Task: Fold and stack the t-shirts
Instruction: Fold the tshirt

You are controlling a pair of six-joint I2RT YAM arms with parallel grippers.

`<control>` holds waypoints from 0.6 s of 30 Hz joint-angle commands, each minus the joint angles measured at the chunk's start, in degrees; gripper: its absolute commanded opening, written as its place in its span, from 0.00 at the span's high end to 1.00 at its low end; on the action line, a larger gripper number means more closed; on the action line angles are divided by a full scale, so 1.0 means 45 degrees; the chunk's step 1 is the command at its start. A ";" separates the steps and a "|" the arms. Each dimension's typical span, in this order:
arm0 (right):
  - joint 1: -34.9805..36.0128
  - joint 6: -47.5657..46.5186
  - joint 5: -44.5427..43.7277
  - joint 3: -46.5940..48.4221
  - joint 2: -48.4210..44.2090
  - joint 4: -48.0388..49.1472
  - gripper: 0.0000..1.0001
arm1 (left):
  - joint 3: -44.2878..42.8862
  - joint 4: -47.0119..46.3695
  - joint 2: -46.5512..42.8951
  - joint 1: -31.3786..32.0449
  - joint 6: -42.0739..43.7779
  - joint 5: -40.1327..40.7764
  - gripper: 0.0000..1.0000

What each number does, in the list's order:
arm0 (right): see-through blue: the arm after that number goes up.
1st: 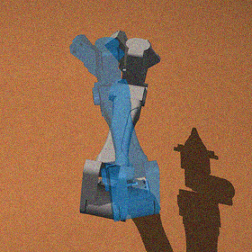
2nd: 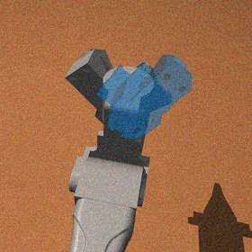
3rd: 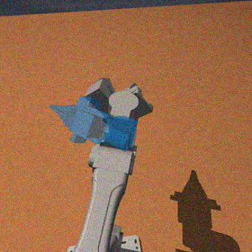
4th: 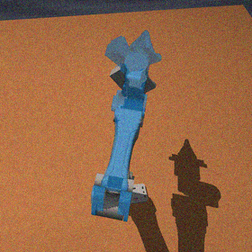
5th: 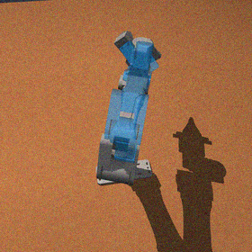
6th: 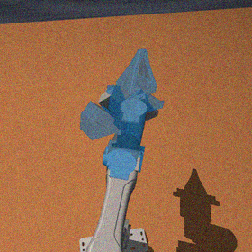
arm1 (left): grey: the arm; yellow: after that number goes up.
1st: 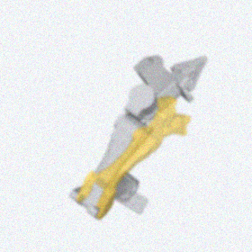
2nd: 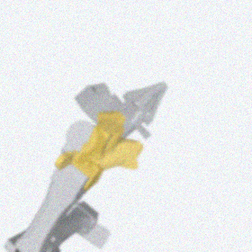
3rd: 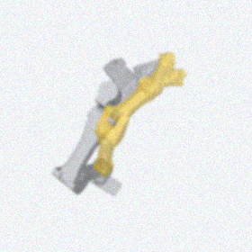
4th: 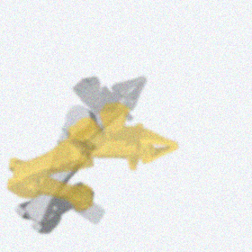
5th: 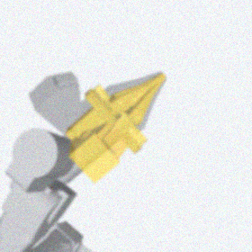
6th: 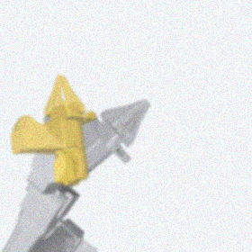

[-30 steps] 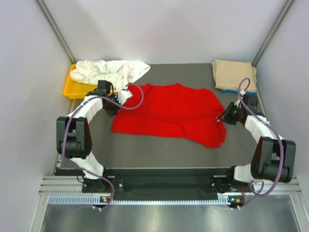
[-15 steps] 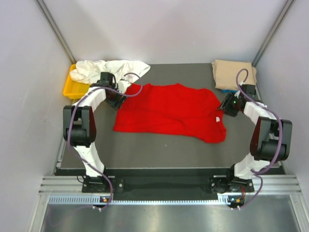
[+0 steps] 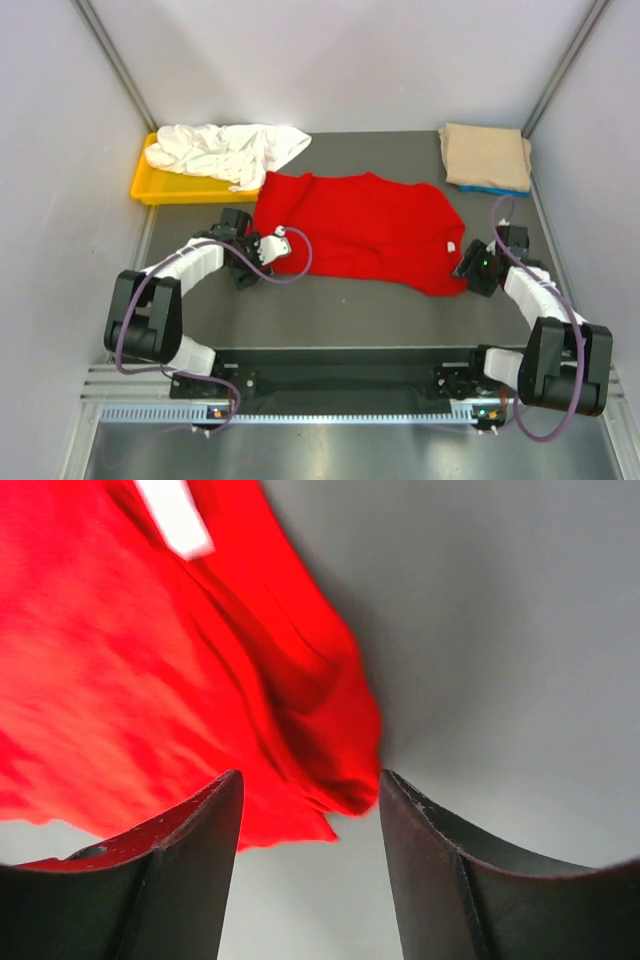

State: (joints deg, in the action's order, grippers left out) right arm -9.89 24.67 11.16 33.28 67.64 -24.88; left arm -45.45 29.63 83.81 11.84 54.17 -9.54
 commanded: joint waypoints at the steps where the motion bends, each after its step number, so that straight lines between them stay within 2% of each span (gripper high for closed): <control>1: 0.0049 0.0494 -0.0077 -0.0556 0.0087 0.0196 0.44 | 0.0178 -0.1775 0.0729 -0.0052 0.0911 0.0556 0.24; 4: 0.0049 0.0671 0.0118 -0.0968 0.0475 0.0900 0.48 | 0.0256 -0.2790 0.1510 -0.0052 0.0581 0.1044 0.25; 6: 0.0030 0.0652 0.0605 -0.1066 0.0730 0.1115 0.73 | 0.0256 -0.3028 0.1843 -0.0013 0.0404 0.1066 0.34; 7: 0.0030 0.0671 0.0664 -0.1086 0.0770 0.1077 0.85 | 0.0353 -0.3029 0.1883 0.0006 0.0248 0.0988 0.48; 8: 0.0030 0.0710 0.0665 -0.1106 0.0654 0.0922 0.96 | 0.0432 -0.2990 0.1748 0.0007 0.0170 0.0852 0.82; 9: -0.0009 0.0768 0.0626 -0.1106 0.0170 0.0766 1.00 | 0.0587 -0.2874 0.1611 0.0007 0.0072 0.0754 1.00; 11: -0.0029 0.0885 0.0568 -0.1087 -0.0476 -0.0108 1.00 | 0.0686 -0.2271 0.0815 0.0007 -0.0202 0.0365 1.00; 13: -0.0009 0.1139 0.0548 -0.1261 -0.1818 -0.0892 1.00 | 0.0764 -0.0769 0.0013 0.0007 -0.0552 0.0148 1.00; 14: -0.0029 0.1256 0.0567 -0.1320 -0.2349 -0.1766 1.00 | 0.0803 -0.0183 -0.0997 0.0007 -0.0593 0.0031 1.00; 18: 0.0108 0.2095 0.0219 -0.0775 -0.4811 -0.3724 1.00 | 0.1251 0.4223 -0.3970 0.0045 0.0108 -0.0866 1.00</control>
State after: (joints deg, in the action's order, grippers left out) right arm -9.78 30.70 13.47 27.40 52.27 -32.32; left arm -40.99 30.26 75.46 12.01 53.43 -9.19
